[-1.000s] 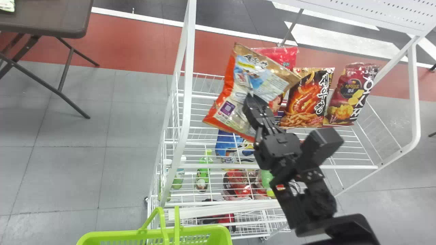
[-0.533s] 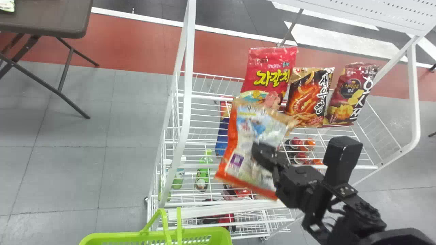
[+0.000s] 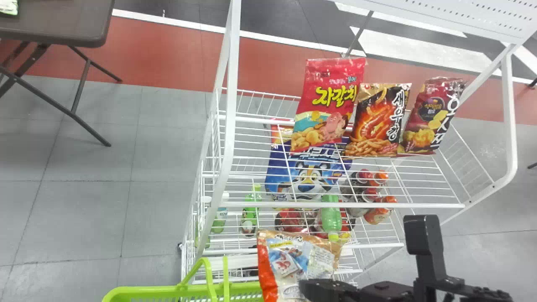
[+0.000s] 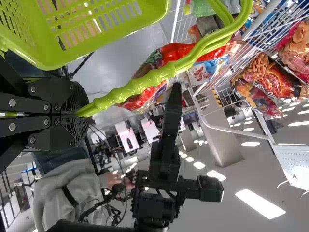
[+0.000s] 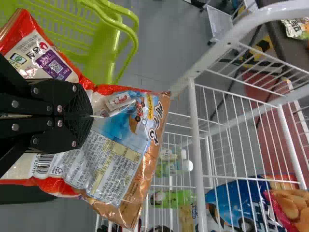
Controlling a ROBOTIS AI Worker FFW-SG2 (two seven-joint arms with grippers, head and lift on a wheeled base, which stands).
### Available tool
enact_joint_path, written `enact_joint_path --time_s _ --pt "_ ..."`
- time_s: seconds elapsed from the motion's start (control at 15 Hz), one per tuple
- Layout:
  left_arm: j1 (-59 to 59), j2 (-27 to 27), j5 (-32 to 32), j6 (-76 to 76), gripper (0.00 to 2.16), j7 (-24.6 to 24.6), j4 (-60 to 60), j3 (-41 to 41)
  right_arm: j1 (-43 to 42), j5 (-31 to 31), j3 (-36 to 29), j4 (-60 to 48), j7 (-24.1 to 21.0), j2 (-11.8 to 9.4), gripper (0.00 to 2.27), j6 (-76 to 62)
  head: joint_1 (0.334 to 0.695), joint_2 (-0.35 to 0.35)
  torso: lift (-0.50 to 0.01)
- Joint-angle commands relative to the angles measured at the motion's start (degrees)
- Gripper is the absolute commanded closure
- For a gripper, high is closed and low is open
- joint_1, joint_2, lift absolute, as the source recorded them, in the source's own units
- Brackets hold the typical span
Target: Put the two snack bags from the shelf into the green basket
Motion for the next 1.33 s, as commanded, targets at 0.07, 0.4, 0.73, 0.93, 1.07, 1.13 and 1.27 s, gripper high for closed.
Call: enact_joint_path --time_s 0.07,0.4,0.73,0.93,1.07,1.13,1.27 --pt "0.17 0.09 -0.26 -0.06 2.1 0.0 -0.08 -0.46 0.53 -0.49 4.41 0.13 0.02 0.02 2.22 1.32 0.695 -0.35 -0.01" --pt "0.52 0.09 -0.52 -0.06 2.1 -0.27 -0.43 -0.72 0.97 5.93 18.21 3.65 -3.94 -2.27 2.22 1.32 0.695 -0.35 -0.01" --pt "0.7 0.09 -0.52 -0.23 2.1 -0.53 -0.43 -0.63 -0.7 12.25 30.51 11.03 -8.16 -5.08 2.22 1.32 0.695 -0.35 -0.01" --pt "0.79 0.09 -0.52 -0.41 2.1 -0.71 -0.52 -0.46 -2.37 14.45 33.94 17.62 -9.3 -5.61 2.22 1.32 0.695 -0.35 -0.01" --pt "0.79 0.18 -0.52 -0.41 2.1 -0.8 -0.6 -0.46 -2.99 16.3 35.17 22.19 -9.21 -6.14 1.94 1.2 0.695 -0.35 -0.01" --pt "0.79 0.27 -0.52 -0.41 2.1 -0.8 -0.69 -0.46 -3.43 16.91 35.52 22.72 -9.12 -6.49 1.14 -1.09 0.695 -0.35 -0.01" --pt "0.7 0.18 -0.52 -0.41 2.1 -0.8 -0.6 -0.19 -3.43 17.7 35.43 21.4 -8.77 -7.54 0.0 -1.61 0.695 -0.35 -0.01"
